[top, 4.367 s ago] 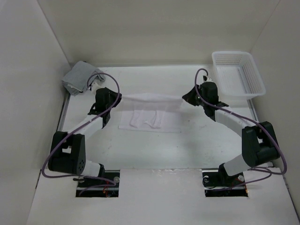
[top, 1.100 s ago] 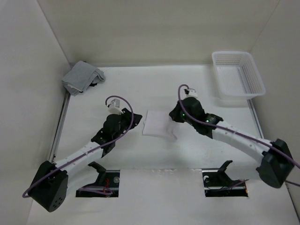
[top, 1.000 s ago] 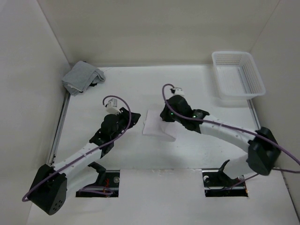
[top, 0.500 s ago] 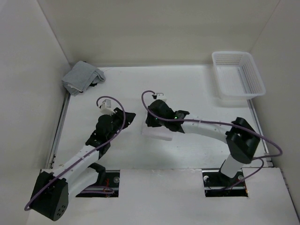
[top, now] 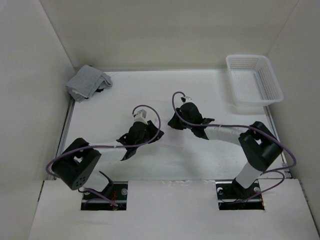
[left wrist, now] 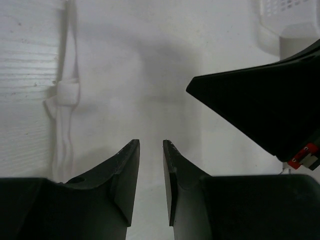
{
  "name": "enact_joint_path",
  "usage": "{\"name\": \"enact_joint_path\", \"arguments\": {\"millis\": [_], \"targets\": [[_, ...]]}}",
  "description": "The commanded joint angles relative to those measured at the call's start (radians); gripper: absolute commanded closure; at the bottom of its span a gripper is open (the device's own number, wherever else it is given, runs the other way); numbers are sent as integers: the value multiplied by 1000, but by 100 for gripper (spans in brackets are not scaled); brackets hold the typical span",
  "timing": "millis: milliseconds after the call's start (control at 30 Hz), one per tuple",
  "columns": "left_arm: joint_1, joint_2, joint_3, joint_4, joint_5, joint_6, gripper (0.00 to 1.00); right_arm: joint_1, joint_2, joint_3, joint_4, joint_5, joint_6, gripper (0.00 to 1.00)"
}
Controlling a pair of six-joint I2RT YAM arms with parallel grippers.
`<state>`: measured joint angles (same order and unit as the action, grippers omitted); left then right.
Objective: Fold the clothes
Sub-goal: Fold the tank top
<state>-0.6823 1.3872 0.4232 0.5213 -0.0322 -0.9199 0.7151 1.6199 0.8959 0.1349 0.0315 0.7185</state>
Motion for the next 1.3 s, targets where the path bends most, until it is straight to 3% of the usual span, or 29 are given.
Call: {"name": "enact_joint_path", "arguments": {"millis": [0,400,633,800,933,1267], "targets": [[0,58,-6,115,-22,-8,77,-24,95,44,184,-134,30,93],[-4,52,-139,166,-11,-66,77,-119,373,190,361,-206,191,93],[16,-127,-147,70,-14,-51,75,-145,408,270,362,-200,234,93],[36,-304,-80,-94,-84,32,70,-157,255,216,399,-203,210,90],[80,-385,-41,-213,-161,96,67,-167,51,83,410,-190,159,84],[289,-439,-4,-402,-152,158,58,-233,-515,-414,378,88,45,45]]}}
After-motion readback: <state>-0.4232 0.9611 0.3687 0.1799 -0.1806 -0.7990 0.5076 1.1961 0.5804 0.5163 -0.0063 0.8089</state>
